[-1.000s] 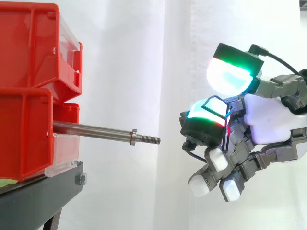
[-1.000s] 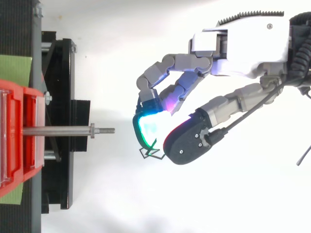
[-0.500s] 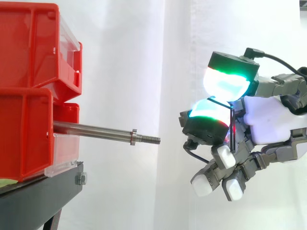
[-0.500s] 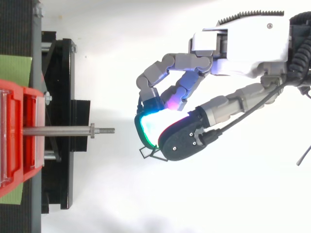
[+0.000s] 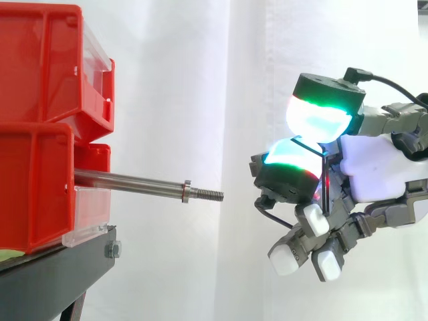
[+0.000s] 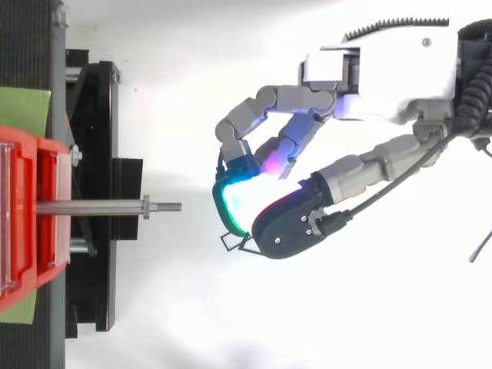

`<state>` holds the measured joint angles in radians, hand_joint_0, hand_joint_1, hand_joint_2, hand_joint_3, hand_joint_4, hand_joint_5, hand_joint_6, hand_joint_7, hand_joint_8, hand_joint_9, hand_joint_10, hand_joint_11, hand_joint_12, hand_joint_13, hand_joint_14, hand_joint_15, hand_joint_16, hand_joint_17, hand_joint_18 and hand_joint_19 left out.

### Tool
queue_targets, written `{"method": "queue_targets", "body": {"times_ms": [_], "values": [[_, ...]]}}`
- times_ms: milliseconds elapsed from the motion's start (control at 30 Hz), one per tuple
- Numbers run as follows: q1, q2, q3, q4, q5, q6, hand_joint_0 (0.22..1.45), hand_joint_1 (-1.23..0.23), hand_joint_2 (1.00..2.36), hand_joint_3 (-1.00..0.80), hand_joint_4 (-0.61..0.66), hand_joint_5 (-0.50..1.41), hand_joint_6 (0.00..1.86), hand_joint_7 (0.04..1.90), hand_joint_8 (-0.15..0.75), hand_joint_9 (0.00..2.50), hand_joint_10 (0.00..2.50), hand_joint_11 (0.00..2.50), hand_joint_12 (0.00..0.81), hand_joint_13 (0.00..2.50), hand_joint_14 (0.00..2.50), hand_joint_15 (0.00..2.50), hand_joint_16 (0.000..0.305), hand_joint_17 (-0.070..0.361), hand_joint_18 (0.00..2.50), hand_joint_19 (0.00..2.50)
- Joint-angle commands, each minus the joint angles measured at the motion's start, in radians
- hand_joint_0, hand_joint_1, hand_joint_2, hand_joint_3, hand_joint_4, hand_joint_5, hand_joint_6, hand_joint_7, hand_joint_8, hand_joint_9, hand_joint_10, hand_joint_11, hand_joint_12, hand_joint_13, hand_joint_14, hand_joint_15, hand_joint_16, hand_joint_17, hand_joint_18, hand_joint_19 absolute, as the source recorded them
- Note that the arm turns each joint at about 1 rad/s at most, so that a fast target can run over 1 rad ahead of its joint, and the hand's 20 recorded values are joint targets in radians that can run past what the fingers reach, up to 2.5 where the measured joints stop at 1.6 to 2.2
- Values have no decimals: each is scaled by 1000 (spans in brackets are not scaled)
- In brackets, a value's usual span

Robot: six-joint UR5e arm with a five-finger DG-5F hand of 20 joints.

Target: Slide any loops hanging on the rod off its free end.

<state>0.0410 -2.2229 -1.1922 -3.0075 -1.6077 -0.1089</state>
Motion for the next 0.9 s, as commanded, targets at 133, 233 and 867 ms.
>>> {"method": "queue_targets", "body": {"times_ms": [133, 233, 867], "values": [[7, 0, -52, 27, 12, -124, 569, -716, 1023, -83, -164, -83, 709, 1332, 245, 1039, 11, 341, 301, 719, 2, 44, 48, 108, 814, 406], [8, 0, -63, 67, 14, -262, 576, -720, 1023, -118, -177, -89, 698, 1373, 238, 1011, 12, 339, 287, 696, 1, 49, 45, 102, 793, 410], [14, 0, -95, 150, 11, -681, 590, -699, 1021, -217, -129, -130, 735, 1245, 274, 1330, 25, 1105, 308, 751, 5, 144, 46, 103, 799, 405]]}}
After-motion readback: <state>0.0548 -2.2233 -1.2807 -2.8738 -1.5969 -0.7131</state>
